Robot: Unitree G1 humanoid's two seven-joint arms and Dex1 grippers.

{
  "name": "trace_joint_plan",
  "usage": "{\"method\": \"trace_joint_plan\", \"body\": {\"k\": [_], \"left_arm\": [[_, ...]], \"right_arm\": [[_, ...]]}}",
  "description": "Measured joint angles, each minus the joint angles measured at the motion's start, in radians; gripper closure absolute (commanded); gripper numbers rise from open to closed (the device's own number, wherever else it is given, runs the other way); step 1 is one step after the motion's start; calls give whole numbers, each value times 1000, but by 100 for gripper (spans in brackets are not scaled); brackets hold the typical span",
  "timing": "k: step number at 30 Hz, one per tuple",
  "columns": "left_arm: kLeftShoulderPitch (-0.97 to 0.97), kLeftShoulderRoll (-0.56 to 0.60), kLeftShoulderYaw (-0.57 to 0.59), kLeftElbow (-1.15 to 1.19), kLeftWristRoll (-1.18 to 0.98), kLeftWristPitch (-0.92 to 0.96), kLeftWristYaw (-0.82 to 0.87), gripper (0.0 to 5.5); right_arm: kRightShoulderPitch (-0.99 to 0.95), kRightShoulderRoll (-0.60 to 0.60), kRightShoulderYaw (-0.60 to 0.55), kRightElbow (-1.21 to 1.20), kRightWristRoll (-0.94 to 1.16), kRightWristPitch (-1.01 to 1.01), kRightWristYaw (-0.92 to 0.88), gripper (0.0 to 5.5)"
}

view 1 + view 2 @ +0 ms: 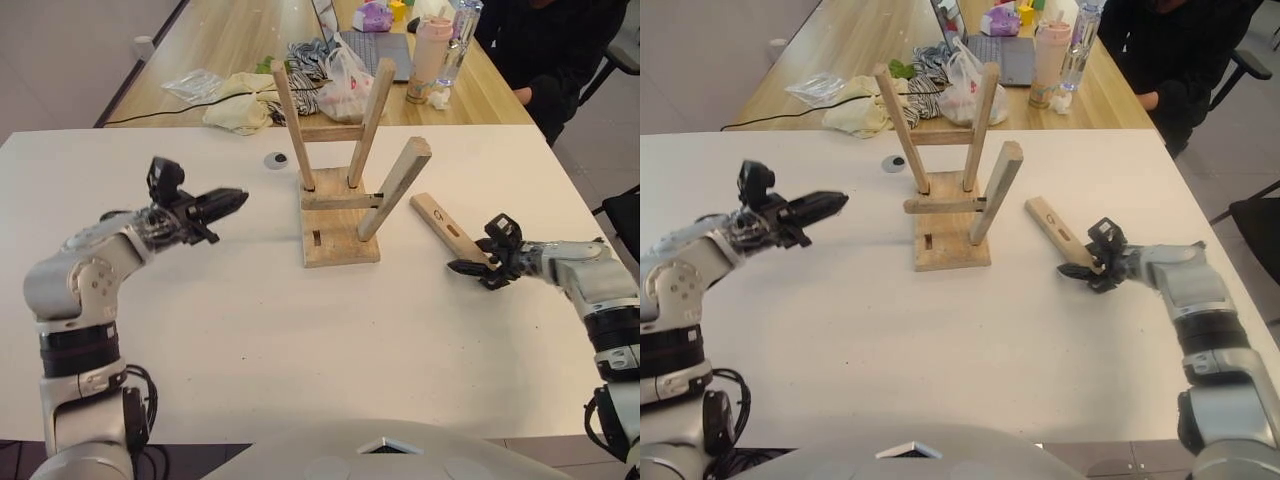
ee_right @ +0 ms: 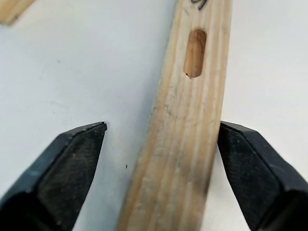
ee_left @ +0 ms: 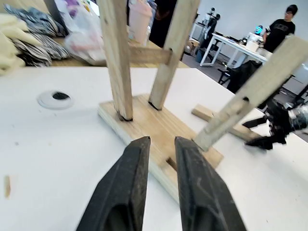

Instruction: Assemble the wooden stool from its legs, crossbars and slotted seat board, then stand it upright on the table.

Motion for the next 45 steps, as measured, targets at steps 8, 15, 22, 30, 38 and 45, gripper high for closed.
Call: {"method": "trace_joint_plan", "body": {"k": [8, 15, 22, 30, 38, 45], "left_arm": [[-183, -72, 103, 169, 49, -235, 219, 461], [-207, -131, 157, 28, -355, -46, 102, 368], [-234, -244, 196, -69, -724, -1, 131, 252], [-233, -429, 89, -187, -799, -149, 199, 139], [-213, -460, 75, -230, -846, -241, 188, 165], [-200, -458, 36, -226, -829, -281, 140, 269]], "right_arm": [[182, 37, -48, -178, -43, -69, -196, 320], [225, 128, -192, -91, -28, -277, -336, 346], [-270, 142, -388, -265, 291, -275, -170, 348], [-463, 145, -221, -457, 542, 49, 200, 348], [-518, 110, -176, -438, 587, 174, 362, 348], [-517, 109, -175, -436, 615, 285, 382, 348]]}}
